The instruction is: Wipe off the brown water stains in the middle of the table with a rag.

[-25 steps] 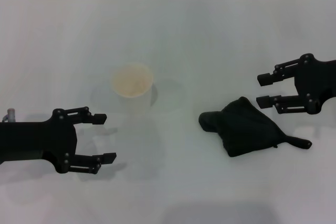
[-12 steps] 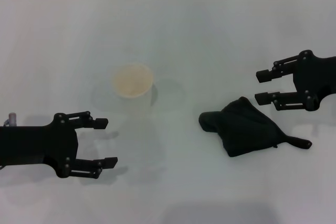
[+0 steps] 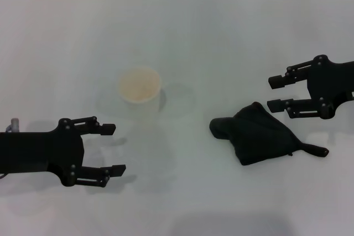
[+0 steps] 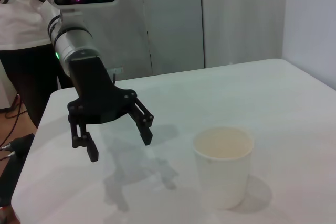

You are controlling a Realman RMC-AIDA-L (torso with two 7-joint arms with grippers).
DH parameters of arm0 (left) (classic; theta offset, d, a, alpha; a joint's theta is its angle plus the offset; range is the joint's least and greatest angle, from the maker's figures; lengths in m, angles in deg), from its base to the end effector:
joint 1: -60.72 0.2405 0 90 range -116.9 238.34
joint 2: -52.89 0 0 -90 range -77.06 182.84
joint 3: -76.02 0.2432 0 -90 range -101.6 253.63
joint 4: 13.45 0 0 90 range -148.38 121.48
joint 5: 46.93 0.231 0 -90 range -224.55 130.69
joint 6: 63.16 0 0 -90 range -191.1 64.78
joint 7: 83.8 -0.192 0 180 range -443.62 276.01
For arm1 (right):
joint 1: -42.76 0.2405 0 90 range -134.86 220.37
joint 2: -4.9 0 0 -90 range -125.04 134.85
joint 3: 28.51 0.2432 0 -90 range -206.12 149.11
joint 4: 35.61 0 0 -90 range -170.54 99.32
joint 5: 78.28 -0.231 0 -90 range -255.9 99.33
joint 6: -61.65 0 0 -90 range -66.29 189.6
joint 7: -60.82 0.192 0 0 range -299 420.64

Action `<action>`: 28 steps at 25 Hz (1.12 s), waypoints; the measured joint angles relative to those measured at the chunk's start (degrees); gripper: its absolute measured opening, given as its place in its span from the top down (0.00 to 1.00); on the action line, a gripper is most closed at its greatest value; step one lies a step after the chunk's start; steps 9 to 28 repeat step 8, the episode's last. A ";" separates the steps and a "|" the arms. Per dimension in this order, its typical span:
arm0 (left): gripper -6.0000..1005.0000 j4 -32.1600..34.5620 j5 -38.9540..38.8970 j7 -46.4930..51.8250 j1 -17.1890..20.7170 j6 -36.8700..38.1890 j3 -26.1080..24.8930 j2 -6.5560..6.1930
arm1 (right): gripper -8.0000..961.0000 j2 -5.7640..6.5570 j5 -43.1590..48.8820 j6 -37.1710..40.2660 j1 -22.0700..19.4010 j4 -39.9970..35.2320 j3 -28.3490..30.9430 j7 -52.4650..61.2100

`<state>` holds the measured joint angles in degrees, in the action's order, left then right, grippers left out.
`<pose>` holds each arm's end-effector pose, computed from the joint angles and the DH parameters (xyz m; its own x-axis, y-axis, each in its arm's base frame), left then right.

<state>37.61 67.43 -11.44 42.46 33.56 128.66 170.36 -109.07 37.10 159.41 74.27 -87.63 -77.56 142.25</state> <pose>-0.2753 0.2962 -0.0221 0.9267 0.1932 0.3222 0.2432 -0.9622 -0.1226 0.2153 0.3629 0.0124 0.9433 -0.1222 -0.3085 -0.1732 -0.9744 -0.1435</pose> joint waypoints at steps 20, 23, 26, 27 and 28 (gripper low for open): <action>0.13 0.00 -0.05 0.78 -0.49 -0.04 0.00 0.04 | 0.50 -0.08 -0.01 -0.46 -0.20 0.09 -0.30 -0.12; 0.13 0.00 -0.05 0.78 -0.49 -0.04 0.00 0.04 | 0.50 -0.08 -0.01 -0.46 -0.20 0.09 -0.30 -0.12; 0.13 0.00 -0.05 0.78 -0.49 -0.04 0.00 0.04 | 0.50 -0.08 -0.01 -0.46 -0.20 0.09 -0.30 -0.12; 0.13 0.00 -0.05 0.78 -0.49 -0.04 0.00 0.04 | 0.50 -0.08 -0.01 -0.46 -0.20 0.09 -0.30 -0.12; 0.13 0.00 -0.05 0.78 -0.49 -0.04 0.00 0.04 | 0.50 -0.08 -0.01 -0.46 -0.20 0.09 -0.30 -0.12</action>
